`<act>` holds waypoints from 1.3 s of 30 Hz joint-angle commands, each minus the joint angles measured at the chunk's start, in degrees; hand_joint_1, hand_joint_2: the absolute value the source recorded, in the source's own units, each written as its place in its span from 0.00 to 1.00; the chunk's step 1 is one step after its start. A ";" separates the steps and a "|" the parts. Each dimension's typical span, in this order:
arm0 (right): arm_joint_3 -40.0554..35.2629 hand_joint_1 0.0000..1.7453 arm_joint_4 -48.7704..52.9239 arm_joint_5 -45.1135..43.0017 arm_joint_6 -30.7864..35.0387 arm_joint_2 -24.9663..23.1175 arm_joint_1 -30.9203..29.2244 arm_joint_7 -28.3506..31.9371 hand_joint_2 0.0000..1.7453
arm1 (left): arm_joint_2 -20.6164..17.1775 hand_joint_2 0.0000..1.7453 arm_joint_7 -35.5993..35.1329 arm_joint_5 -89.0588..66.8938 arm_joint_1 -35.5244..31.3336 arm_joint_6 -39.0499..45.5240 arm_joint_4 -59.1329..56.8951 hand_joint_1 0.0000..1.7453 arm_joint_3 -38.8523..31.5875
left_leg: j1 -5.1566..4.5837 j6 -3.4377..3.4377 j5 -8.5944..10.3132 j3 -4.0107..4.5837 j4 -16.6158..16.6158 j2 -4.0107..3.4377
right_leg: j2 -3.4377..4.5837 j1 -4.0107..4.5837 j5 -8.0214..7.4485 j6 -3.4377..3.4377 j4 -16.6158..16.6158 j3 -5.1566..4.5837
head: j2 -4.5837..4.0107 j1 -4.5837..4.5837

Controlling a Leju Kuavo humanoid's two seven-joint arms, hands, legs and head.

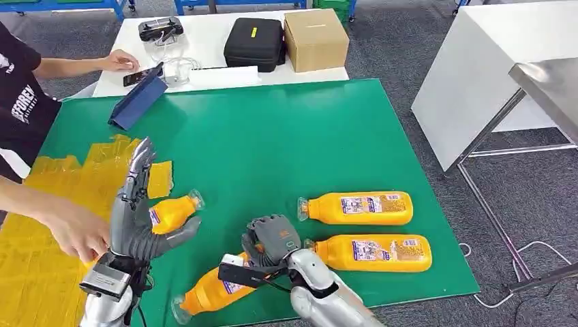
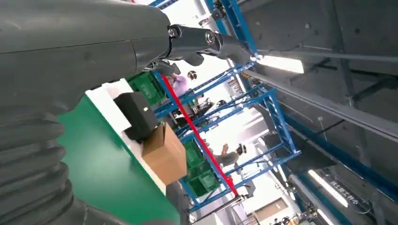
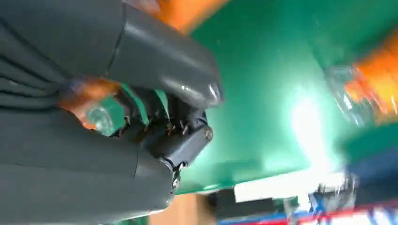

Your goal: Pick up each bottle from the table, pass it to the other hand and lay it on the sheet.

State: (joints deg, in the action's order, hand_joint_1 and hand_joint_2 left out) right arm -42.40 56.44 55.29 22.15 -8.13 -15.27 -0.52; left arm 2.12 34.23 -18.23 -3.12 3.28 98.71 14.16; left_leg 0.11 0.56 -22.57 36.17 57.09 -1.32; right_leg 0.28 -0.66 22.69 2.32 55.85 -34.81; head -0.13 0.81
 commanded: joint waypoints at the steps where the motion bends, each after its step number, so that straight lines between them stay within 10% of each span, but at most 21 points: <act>1: 12.53 1.00 18.79 -6.38 7.60 0.82 9.44 9.14 1.00 | -0.51 1.00 -0.99 0.41 1.28 0.34 0.12 0.00 -0.08 | 0.04 -0.05 -0.11 -0.03 0.03 0.24 | -0.15 0.03 0.14 -0.08 0.03 0.07 | 0.00 0.00; 12: 17.39 1.00 21.78 -10.21 9.04 0.66 11.18 12.93 1.00 | -0.46 1.00 -1.99 0.80 1.01 0.75 -0.79 0.00 0.53 | 0.08 -0.06 -0.23 -0.14 0.06 0.37 | -0.16 0.07 0.22 -0.11 0.02 0.17 | 0.00 0.00; 14: 17.33 0.80 21.59 -10.10 8.83 0.60 11.16 13.02 1.00 | -0.50 1.00 -2.12 0.85 0.90 0.75 -0.82 0.00 0.45 | 0.04 -0.04 -0.14 -0.07 -0.01 0.30 | -0.11 0.04 0.13 -0.06 -0.04 0.09 | 0.00 0.00; 15: 17.05 0.24 21.72 -10.00 8.81 0.60 11.23 13.45 1.00 | -0.54 1.00 -2.22 0.88 0.85 0.72 -0.85 0.00 0.42 | 0.06 -0.05 -0.20 -0.13 0.02 0.32 | -0.12 0.06 0.18 -0.09 -0.01 0.16 | 0.00 0.00; 19: 16.90 0.24 21.71 -9.98 8.80 0.39 11.38 13.41 1.00 | -0.56 1.00 -2.22 0.88 0.85 0.73 -0.86 0.00 0.40 | 0.05 -0.05 -0.13 -0.03 -0.01 0.31 | -0.12 0.05 0.12 -0.07 -0.02 0.05 | 0.00 0.00; 20: 16.46 0.00 22.12 -9.87 8.63 0.57 11.37 13.99 1.00 | -0.57 1.00 -2.24 0.88 0.87 0.75 -0.88 0.00 0.44 | 0.07 -0.06 -0.18 -0.12 0.01 0.31 | -0.10 0.07 0.16 -0.10 -0.02 0.14 | 0.00 0.00; 37: 3.77 0.00 27.10 -5.19 -4.68 7.88 9.43 18.31 1.00 | -0.97 1.00 -2.22 1.21 -0.44 0.15 -2.19 0.00 0.12 | 0.03 -0.04 -0.10 0.00 -0.01 0.25 | -0.07 0.03 0.08 -0.06 -0.03 0.01 | 0.00 0.00; 38: 1.41 0.00 27.22 -3.66 -8.13 9.46 8.48 17.69 0.00 | -0.98 1.00 -2.18 1.31 -0.85 -0.14 -2.60 0.00 0.01 | 0.05 -0.05 -0.13 -0.05 -0.01 0.25 | -0.06 0.05 0.10 -0.07 -0.04 0.06 | 0.00 0.00; 39: 0.10 0.00 27.10 -2.30 -9.43 10.38 7.83 17.28 0.00 | -0.94 1.00 -2.16 1.40 -1.12 -0.35 -2.86 0.00 -0.08 | 0.06 -0.05 -0.16 -0.09 0.01 0.28 | -0.08 0.06 0.12 -0.08 -0.02 0.10 | 0.00 0.00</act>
State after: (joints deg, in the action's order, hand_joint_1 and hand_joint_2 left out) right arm -34.18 83.86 49.07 20.16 -4.53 -3.36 17.27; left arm 2.03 32.15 -17.11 -1.54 3.76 99.56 14.14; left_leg 0.11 0.55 -22.61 36.35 57.09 -1.19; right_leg 0.28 -0.66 22.69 2.32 55.85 -35.01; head -0.13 0.81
